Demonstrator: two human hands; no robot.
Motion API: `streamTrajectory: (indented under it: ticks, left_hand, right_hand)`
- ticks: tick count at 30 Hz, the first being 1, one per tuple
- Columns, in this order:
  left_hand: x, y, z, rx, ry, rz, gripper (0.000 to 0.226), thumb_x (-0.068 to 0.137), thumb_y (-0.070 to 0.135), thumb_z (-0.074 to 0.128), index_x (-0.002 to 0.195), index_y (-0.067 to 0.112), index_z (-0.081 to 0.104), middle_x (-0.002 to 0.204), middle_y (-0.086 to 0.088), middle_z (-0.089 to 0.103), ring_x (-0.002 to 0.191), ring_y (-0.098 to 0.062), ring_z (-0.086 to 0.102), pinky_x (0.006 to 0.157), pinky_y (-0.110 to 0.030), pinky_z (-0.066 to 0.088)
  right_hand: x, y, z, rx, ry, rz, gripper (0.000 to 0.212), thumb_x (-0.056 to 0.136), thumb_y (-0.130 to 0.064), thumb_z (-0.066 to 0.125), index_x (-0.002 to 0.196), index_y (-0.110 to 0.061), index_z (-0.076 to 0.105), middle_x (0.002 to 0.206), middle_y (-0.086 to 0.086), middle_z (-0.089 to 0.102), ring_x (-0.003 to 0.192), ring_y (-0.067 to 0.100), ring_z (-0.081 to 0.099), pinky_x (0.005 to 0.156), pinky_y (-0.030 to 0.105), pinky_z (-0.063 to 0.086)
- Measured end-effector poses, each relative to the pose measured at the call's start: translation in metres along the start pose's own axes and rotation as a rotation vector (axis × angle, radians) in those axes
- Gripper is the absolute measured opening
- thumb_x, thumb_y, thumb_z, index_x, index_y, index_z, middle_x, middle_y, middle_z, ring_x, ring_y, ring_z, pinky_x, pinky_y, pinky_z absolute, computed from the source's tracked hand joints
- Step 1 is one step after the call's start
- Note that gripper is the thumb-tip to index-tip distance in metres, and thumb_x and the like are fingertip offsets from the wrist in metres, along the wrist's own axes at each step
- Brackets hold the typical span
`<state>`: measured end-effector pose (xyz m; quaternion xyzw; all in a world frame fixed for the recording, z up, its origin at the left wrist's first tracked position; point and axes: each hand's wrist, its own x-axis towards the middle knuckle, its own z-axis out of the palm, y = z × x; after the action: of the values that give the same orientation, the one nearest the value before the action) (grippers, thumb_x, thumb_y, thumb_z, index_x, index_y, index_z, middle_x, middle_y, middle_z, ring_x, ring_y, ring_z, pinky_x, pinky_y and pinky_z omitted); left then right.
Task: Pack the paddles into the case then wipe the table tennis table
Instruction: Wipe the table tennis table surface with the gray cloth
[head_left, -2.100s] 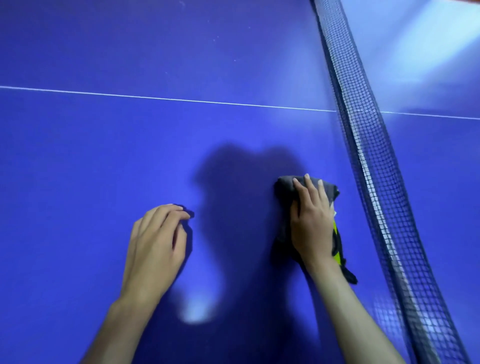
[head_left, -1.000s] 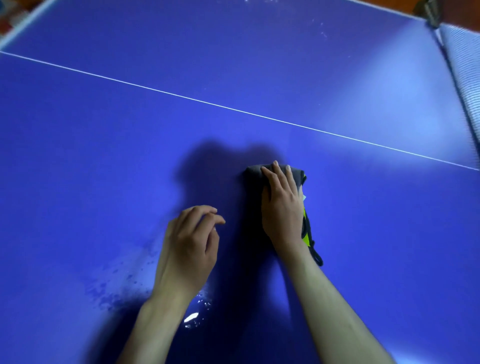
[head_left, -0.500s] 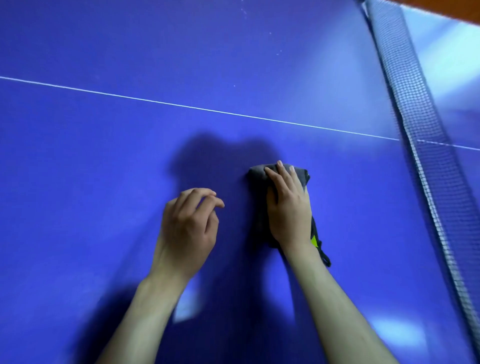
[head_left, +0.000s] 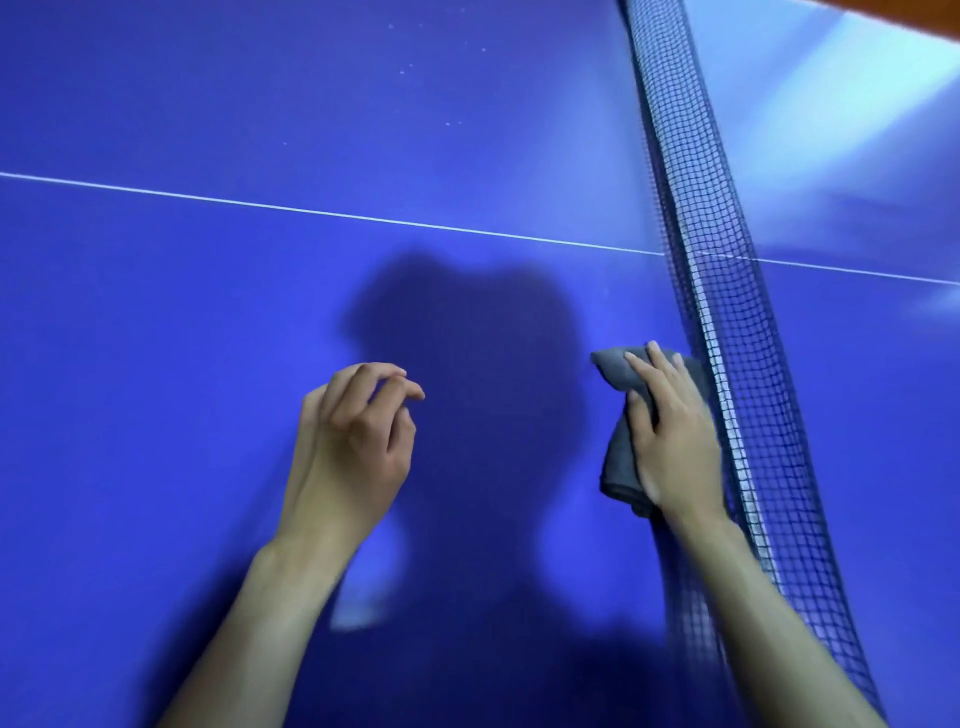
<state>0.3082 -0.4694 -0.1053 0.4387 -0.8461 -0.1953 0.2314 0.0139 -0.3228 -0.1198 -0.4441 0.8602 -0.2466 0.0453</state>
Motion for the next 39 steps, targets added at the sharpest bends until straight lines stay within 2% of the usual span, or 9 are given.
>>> streamTrajectory:
  ticks: [7, 12, 18, 21, 26, 34, 39]
  left_hand:
    - [0.008, 0.02, 0.016, 0.017, 0.0, -0.043, 0.024, 0.095, 0.012, 0.05, 0.106, 0.019, 0.071, 0.118, 0.006, 0.065, 0.114, -0.018, 0.058, 0.097, -0.037, 0.038]
    - [0.015, 0.018, 0.017, 0.034, -0.004, -0.06, 0.024, 0.095, 0.013, 0.05, 0.107, 0.019, 0.071, 0.119, 0.007, 0.064, 0.118, -0.016, 0.056, 0.101, -0.03, 0.032]
    - [0.024, 0.0, 0.007, 0.052, -0.007, -0.079, 0.025, 0.096, 0.015, 0.049, 0.108, 0.02, 0.071, 0.12, 0.009, 0.064, 0.121, -0.016, 0.056, 0.105, -0.032, 0.033]
    - [0.029, -0.011, -0.005, 0.047, 0.002, -0.103, 0.026, 0.097, 0.015, 0.049, 0.109, 0.021, 0.071, 0.121, 0.008, 0.064, 0.122, -0.016, 0.056, 0.106, -0.034, 0.034]
    - [0.028, -0.032, -0.029, 0.039, 0.02, -0.136, 0.025, 0.097, 0.017, 0.048, 0.11, 0.021, 0.07, 0.122, 0.009, 0.064, 0.122, -0.016, 0.056, 0.105, -0.032, 0.033]
    - [0.009, -0.096, -0.078, 0.043, 0.052, -0.177, 0.024, 0.097, 0.017, 0.05, 0.108, 0.022, 0.071, 0.121, 0.008, 0.064, 0.119, -0.017, 0.056, 0.102, -0.031, 0.032]
    - [0.001, -0.146, -0.116, 0.048, 0.106, -0.182, 0.022, 0.096, 0.013, 0.053, 0.107, 0.02, 0.071, 0.118, 0.006, 0.065, 0.115, -0.019, 0.058, 0.099, -0.036, 0.037]
  right_hand:
    - [0.027, 0.042, -0.014, 0.004, -0.027, -0.021, 0.042, 0.104, -0.01, 0.054, 0.144, -0.022, 0.055, 0.162, -0.004, 0.041, 0.156, 0.019, 0.027, 0.125, 0.043, 0.026]
    - [0.097, 0.047, -0.006, 0.002, -0.015, -0.013, 0.042, 0.103, -0.009, 0.053, 0.144, -0.019, 0.055, 0.161, 0.001, 0.044, 0.155, 0.025, 0.028, 0.124, 0.049, 0.027]
    - [0.158, 0.03, 0.015, -0.038, -0.004, 0.017, 0.045, 0.102, -0.013, 0.049, 0.146, -0.018, 0.054, 0.161, 0.003, 0.044, 0.154, 0.028, 0.029, 0.123, 0.054, 0.026]
    - [0.159, 0.007, 0.03, -0.052, 0.017, 0.06, 0.046, 0.102, -0.015, 0.047, 0.147, -0.017, 0.054, 0.162, 0.004, 0.042, 0.155, 0.03, 0.027, 0.124, 0.056, 0.024]
    - [0.15, -0.051, 0.062, -0.076, 0.004, -0.016, 0.046, 0.101, -0.014, 0.048, 0.147, -0.015, 0.055, 0.161, 0.008, 0.043, 0.153, 0.036, 0.029, 0.123, 0.058, 0.025]
    - [0.125, -0.172, 0.121, -0.048, -0.036, -0.062, 0.047, 0.1, -0.01, 0.048, 0.146, -0.018, 0.055, 0.163, 0.005, 0.041, 0.155, 0.034, 0.026, 0.122, 0.056, 0.025]
    - [0.113, -0.246, 0.157, -0.039, -0.041, -0.052, 0.047, 0.102, -0.013, 0.046, 0.147, -0.021, 0.054, 0.164, 0.002, 0.04, 0.156, 0.031, 0.023, 0.123, 0.057, 0.022]
